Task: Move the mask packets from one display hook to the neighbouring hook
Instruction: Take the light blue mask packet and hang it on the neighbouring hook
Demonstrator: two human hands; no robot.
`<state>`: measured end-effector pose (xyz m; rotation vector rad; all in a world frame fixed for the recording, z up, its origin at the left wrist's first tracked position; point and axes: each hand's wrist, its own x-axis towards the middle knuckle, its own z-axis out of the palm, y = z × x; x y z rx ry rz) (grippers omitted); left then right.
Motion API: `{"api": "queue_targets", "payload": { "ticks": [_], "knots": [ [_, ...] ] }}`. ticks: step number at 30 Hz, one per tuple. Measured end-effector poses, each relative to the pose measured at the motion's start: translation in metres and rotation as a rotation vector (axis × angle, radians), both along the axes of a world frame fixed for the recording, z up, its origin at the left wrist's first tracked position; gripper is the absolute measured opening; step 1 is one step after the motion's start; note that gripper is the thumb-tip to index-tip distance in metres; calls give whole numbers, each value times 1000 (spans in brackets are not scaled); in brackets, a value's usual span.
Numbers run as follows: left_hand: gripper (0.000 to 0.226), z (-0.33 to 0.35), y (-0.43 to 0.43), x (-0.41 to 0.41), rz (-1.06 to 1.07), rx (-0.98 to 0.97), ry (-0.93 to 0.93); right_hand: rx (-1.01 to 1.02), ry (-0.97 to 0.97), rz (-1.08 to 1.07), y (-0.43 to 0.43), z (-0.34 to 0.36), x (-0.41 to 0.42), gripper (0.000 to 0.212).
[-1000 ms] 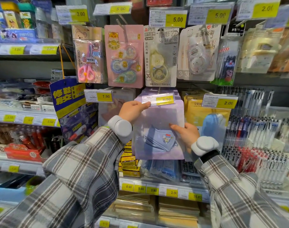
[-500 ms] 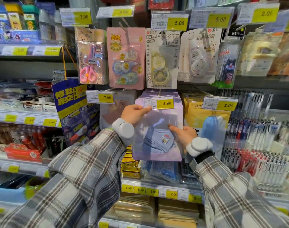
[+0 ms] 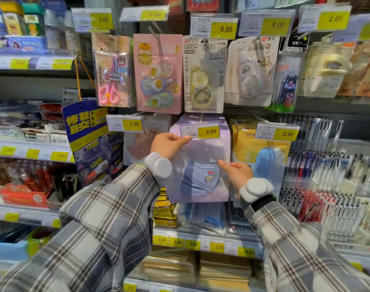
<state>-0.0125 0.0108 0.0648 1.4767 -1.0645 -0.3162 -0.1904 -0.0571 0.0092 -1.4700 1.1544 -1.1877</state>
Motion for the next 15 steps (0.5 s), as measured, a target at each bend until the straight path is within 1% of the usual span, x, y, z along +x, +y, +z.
{"api": "queue_targets", "payload": {
  "ticks": [3, 4, 6, 8, 10, 12, 14, 15],
  "knots": [
    [23, -1, 5, 3, -7, -13, 32, 0, -9, 3, -3, -2, 0, 23],
    [22, -1, 7, 4, -1, -9, 42, 11, -4, -10, -1, 0, 0, 22],
    [22, -2, 12, 6, 19, -3, 66, 26, -7, -13, 2, 1, -1, 34],
    [22, -4, 16, 7, 18, -6, 108, 20, -4, -34, 3, 2, -3, 38],
    [22, -6, 23, 7, 3, 4, 137, 4, 6, -52, 6, 1, -6, 31],
    [20, -7, 30, 6, -14, 23, 132, 7, -3, -58, 11, 1, -10, 14],
    [18, -6, 39, 5, -36, 41, 125, 13, -10, -38, 16, 3, -13, 14],
    [18, -7, 42, 5, -49, 53, 107, 12, -9, -36, 15, 1, -15, 19]
  ]
}}
